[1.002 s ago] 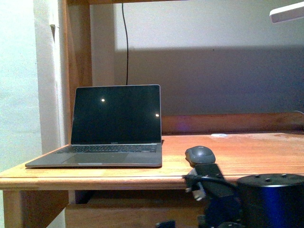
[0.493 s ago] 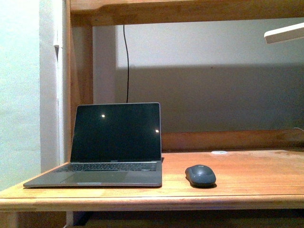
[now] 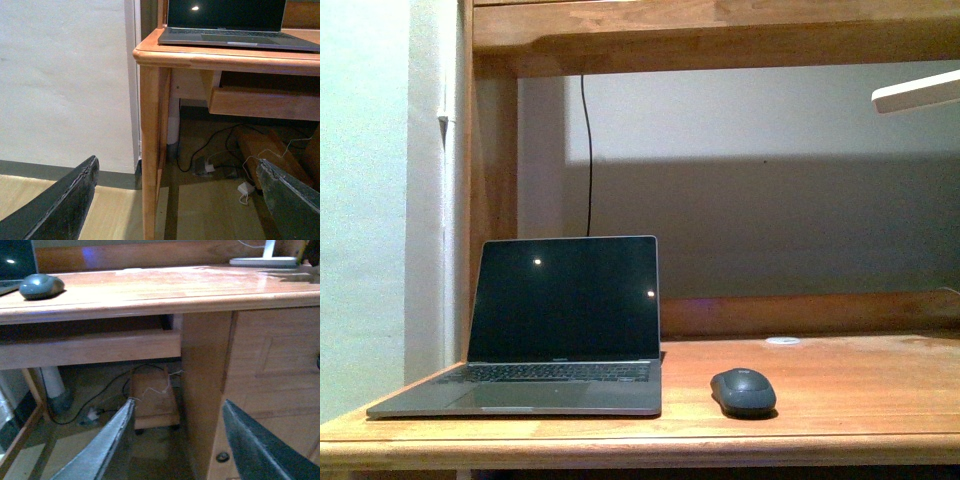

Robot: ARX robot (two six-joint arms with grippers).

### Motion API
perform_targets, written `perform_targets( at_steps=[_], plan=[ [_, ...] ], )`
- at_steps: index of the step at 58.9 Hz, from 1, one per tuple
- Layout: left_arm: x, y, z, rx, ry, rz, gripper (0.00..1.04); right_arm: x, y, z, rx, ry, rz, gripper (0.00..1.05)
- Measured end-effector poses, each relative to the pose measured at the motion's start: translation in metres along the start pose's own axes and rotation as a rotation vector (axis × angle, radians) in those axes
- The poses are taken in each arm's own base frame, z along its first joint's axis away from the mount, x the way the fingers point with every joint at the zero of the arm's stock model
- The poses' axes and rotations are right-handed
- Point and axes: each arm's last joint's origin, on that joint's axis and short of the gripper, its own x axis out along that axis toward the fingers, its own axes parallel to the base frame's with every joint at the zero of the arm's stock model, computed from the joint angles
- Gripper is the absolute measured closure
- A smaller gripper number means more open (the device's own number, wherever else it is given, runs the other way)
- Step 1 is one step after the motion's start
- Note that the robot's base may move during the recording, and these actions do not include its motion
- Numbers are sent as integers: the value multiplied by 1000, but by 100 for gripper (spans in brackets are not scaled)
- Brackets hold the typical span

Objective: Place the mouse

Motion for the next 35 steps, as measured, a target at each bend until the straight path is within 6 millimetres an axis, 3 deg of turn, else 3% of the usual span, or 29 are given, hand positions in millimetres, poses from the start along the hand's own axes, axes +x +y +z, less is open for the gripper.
perform_targets(
  at_steps=[5, 11, 19, 23, 24, 35],
  plan=[
    [0, 0, 0, 0, 0, 0, 8, 0, 0, 2, -9, 0, 0, 71],
    [0, 0, 0, 0, 0, 0, 8, 0, 0, 2, -14, 0, 1, 99],
    [0, 0, 0, 0, 0, 0, 8, 0, 0, 2, -18, 0, 1, 102],
    [0, 0, 0, 0, 0, 0, 8, 0, 0, 2, -19, 0, 1, 86],
    [0, 0, 0, 0, 0, 0, 8, 0, 0, 2, -19, 0, 1, 51],
    [0, 0, 0, 0, 0, 0, 8, 0, 0, 2, -19, 0, 1, 19]
  ],
)
